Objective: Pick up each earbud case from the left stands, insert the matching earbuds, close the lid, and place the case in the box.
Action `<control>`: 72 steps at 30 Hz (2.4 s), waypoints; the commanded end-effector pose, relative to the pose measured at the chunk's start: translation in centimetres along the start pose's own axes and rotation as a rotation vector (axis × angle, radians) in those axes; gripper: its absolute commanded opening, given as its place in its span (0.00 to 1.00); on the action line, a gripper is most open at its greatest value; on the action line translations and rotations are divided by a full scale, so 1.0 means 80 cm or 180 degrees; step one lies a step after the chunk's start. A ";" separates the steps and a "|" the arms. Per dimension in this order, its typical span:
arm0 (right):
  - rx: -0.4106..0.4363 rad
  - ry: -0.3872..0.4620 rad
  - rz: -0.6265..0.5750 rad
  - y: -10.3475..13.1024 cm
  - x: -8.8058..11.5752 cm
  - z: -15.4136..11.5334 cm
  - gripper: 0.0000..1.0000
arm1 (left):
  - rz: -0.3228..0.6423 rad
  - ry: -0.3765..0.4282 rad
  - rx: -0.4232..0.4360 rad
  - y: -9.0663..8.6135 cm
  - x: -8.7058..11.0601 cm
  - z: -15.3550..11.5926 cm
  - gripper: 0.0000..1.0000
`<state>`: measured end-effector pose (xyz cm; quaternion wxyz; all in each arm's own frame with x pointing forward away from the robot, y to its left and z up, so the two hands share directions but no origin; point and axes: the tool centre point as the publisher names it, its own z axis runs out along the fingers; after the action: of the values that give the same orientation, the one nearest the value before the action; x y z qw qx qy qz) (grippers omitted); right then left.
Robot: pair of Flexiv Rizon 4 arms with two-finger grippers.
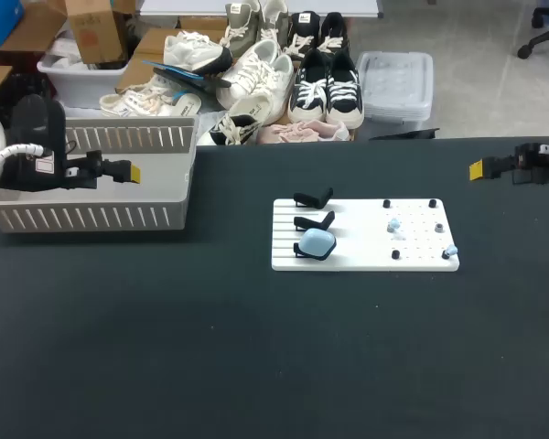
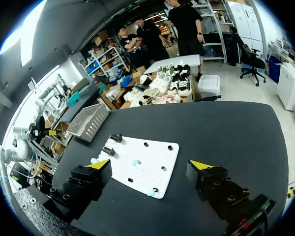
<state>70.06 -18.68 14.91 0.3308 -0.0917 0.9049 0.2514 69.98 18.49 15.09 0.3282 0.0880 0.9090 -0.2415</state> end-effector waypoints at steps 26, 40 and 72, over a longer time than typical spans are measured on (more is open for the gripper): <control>-0.0012 0.0008 -0.0001 -0.001 -0.001 0.000 1.00 | 0.0000 0.0008 -0.0006 0.000 -0.001 0.000 1.00; -0.0012 0.0008 -0.0001 -0.001 -0.001 0.000 1.00 | 0.0000 0.0008 -0.0006 0.000 -0.001 0.000 1.00; -0.0012 0.0008 -0.0001 -0.001 -0.001 0.000 1.00 | 0.1526 -0.0126 0.0967 -0.054 0.002 0.023 1.00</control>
<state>70.06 -18.68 14.91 0.3309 -0.0917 0.9050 0.2514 69.20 13.90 16.08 0.3554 0.2785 0.8608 -0.2350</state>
